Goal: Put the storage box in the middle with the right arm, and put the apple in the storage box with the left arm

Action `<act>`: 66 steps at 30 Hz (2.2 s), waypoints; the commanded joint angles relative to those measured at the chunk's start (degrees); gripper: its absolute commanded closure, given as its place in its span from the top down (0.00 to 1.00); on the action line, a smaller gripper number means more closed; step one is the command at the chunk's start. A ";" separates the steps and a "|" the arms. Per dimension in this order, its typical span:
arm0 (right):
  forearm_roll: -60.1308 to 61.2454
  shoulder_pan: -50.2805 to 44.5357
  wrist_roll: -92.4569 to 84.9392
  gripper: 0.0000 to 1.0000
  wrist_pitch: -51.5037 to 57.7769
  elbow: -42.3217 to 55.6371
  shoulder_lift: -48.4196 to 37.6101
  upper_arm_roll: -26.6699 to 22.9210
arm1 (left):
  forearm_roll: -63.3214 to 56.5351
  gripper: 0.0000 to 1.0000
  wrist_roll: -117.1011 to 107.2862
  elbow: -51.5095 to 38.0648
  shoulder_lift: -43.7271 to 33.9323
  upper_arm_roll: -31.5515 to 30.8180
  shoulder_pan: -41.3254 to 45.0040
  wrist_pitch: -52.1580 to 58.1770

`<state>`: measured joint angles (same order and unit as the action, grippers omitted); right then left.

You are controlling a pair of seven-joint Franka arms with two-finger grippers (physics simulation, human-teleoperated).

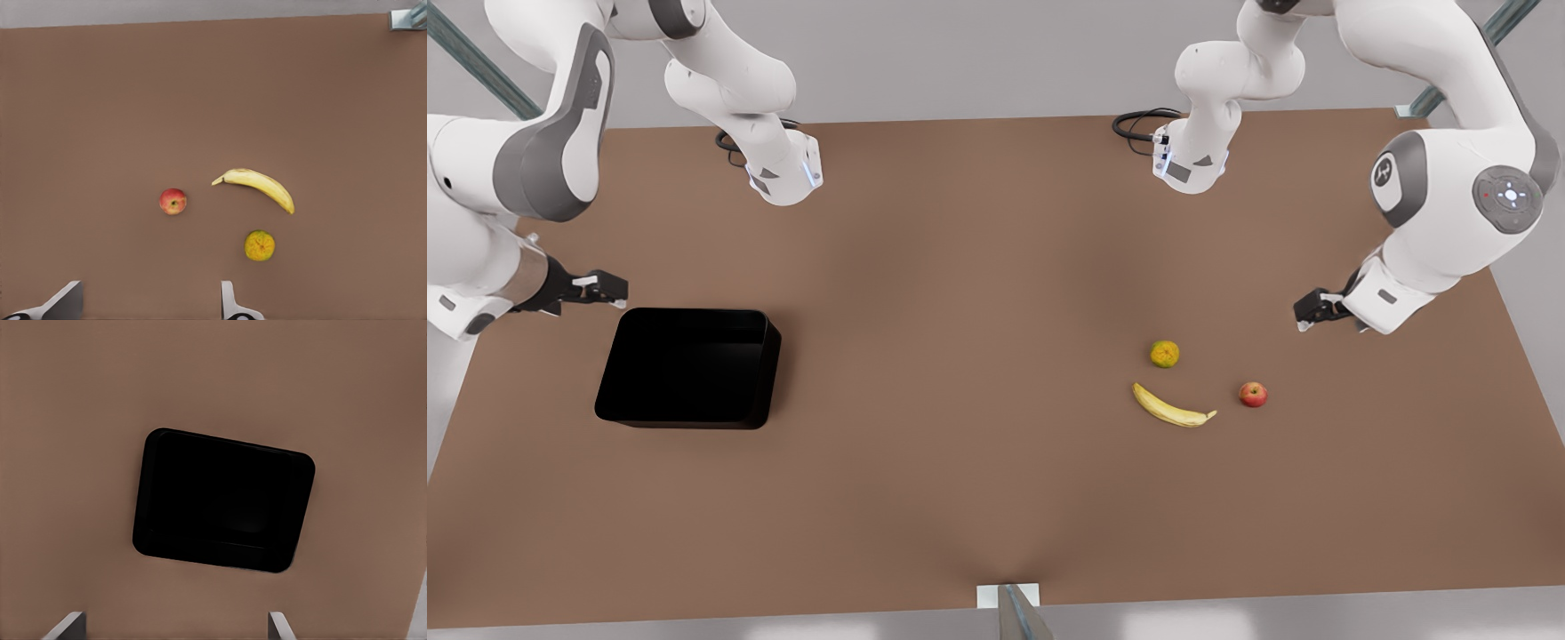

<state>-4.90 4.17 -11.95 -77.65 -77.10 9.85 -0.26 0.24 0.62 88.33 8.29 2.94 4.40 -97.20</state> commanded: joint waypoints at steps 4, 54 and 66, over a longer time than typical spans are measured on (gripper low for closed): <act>-0.20 1.19 0.09 1.00 -0.14 -0.86 0.79 0.00 | -0.07 1.00 0.97 -0.18 -0.11 -0.22 0.70 0.78; 5.60 7.35 -13.36 0.27 -53.75 -36.55 18.28 -13.97 | 87.39 1.00 -38.15 24.43 20.63 15.43 -2.73 -7.74; 5.43 7.35 -13.45 0.21 -52.70 -36.28 18.28 -13.89 | 84.39 1.00 -34.54 23.73 29.68 18.59 -5.98 -1.15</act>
<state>1.00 11.48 -25.69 -130.25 -113.32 28.12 -14.06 83.44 -33.76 112.06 38.31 21.52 -1.59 -97.84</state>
